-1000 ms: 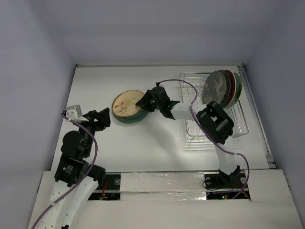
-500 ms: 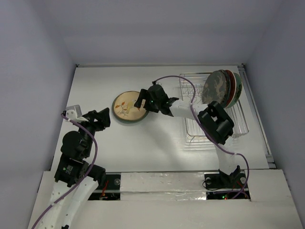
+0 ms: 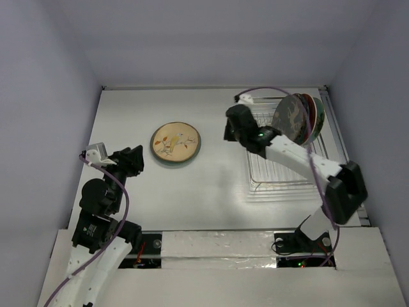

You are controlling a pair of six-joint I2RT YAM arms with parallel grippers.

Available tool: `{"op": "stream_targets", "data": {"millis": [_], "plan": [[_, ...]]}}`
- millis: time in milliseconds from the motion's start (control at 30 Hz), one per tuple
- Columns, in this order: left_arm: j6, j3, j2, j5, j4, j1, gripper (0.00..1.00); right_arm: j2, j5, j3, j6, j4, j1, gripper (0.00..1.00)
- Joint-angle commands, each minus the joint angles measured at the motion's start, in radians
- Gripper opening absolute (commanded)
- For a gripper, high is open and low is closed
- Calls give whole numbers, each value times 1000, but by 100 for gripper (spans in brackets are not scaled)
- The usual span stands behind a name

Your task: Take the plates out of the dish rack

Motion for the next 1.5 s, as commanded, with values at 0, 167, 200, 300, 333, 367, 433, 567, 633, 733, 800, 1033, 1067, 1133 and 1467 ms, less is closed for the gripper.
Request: {"op": "stream_targets", "data": {"millis": [0, 167, 200, 300, 333, 367, 433, 567, 633, 733, 800, 1033, 1067, 1133, 1467], "plan": [[0, -12, -21, 3, 44, -4, 32, -209, 179, -67, -73, -73, -113, 0], [-1, -7, -32, 3, 35, -14, 4, -363, 229, -163, -101, -98, -346, 0], [-1, -6, -35, 3, 34, -14, 3, -377, 226, -169, -112, -104, -378, 0], [0, -6, -38, 3, 32, -23, 7, -414, 179, -184, -148, -95, -480, 12], [-1, -6, -40, 3, 32, -23, 9, -411, 163, -178, -153, -101, -500, 19], [0, -7, -41, 3, 32, -23, 11, -405, 154, -174, -164, -102, -529, 25], [0, -7, -46, 3, 32, -23, 17, -384, 116, -164, -182, -107, -552, 34], [-1, -6, -46, 3, 32, -32, 24, -327, 62, -163, -185, -81, -589, 36], [0, -6, -46, 3, 32, -32, 26, -310, 59, -158, -182, -72, -616, 36], [0, -6, -43, 3, 32, -32, 27, -282, 29, -154, -181, -52, -638, 36], [0, -6, -40, 3, 33, -32, 28, -256, 21, -146, -184, -38, -638, 36], [0, -6, -40, 3, 33, -32, 28, -157, -10, -109, -197, 14, -647, 34], [-1, -6, -41, 3, 34, -32, 28, -149, -7, -105, -199, 19, -647, 33], [0, -6, -38, 3, 34, -32, 28, -135, 8, -95, -208, 17, -647, 32], [-3, -7, -24, 3, 34, -32, 28, -209, 27, -29, -276, -61, -638, 0]]}}
